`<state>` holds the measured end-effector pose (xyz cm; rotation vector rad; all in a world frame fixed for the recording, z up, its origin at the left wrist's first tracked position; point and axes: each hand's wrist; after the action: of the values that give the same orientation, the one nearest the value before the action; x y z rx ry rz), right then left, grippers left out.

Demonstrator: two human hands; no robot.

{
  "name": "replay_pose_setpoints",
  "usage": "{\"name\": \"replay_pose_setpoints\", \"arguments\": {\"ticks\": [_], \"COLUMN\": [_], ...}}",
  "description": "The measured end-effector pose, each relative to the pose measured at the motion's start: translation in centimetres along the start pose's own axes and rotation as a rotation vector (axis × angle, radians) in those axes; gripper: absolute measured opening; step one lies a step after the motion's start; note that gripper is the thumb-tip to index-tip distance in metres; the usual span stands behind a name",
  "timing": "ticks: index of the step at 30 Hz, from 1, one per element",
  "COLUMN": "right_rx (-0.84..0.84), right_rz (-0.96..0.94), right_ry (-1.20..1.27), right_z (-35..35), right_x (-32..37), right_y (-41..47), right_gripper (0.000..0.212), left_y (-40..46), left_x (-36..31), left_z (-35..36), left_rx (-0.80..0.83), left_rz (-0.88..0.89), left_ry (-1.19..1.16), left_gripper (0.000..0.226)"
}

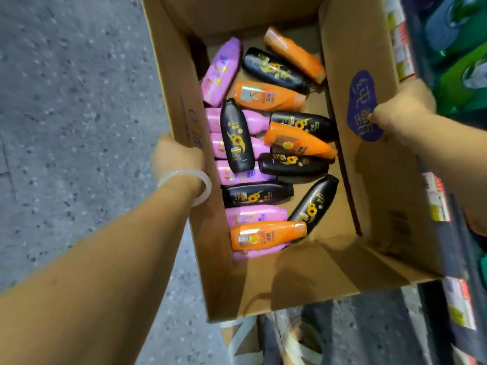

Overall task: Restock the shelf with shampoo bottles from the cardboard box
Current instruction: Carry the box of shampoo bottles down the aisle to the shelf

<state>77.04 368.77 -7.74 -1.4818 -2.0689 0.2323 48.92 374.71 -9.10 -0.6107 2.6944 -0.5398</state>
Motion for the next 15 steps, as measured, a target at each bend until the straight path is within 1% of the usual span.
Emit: {"name": "replay_pose_setpoints", "arguments": {"ticks": [4, 6, 8, 10, 11, 12, 13, 14, 15], "right_rx": [0.044, 0.059, 0.052, 0.04, 0.043, 0.062, 0.109, 0.174, 0.245], "right_rz": [-0.009, -0.04, -0.087, -0.207, -0.31, -0.418, -0.499, -0.533, -0.526], "right_ry": [-0.022, -0.054, -0.113, -0.193, -0.252, -0.311, -0.362, -0.396, -0.407], "right_z": [0.2, 0.0, -0.4, -0.9, -1.2, -1.5, -1.7, -2.1, -2.5], "right_x": [0.1, 0.2, 0.2, -0.2, -0.6, -1.1, -1.6, -2.0, -2.5], "right_y": [0.3, 0.2, -0.3, -1.2, -2.1, -3.4, -5.0, -6.8, -8.7], "right_gripper": [0.044, 0.052, 0.073, 0.093, 0.096, 0.097, 0.095, 0.093, 0.09], "left_y": [0.2, 0.4, 0.7, 0.0, -0.9, -1.9, -3.3, -4.3, -5.4], "left_x": [0.1, 0.2, 0.1, -0.1, 0.0, 0.4, 0.6, 1.3, 1.8], "left_z": [0.0, -0.1, -0.3, -0.9, -1.6, -2.2, -3.2, -3.2, -3.6], "left_rx": [0.012, 0.051, 0.128, 0.197, 0.199, 0.19, 0.183, 0.2, 0.252], "left_rz": [-0.008, 0.004, -0.027, -0.045, 0.012, 0.104, 0.204, 0.294, 0.364], "left_ry": [-0.016, -0.02, -0.035, -0.008, 0.079, 0.203, 0.327, 0.431, 0.518], "left_gripper": [0.025, 0.033, 0.055, 0.079, 0.091, 0.098, 0.099, 0.094, 0.086]}}
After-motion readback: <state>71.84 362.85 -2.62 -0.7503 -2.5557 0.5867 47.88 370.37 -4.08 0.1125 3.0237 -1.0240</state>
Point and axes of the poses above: each hand's wrist, its own y-axis towards the middle knuckle, its own z-axis out of the palm, x = y × z, and after that the axes turned 12 degrees about y, right-handed
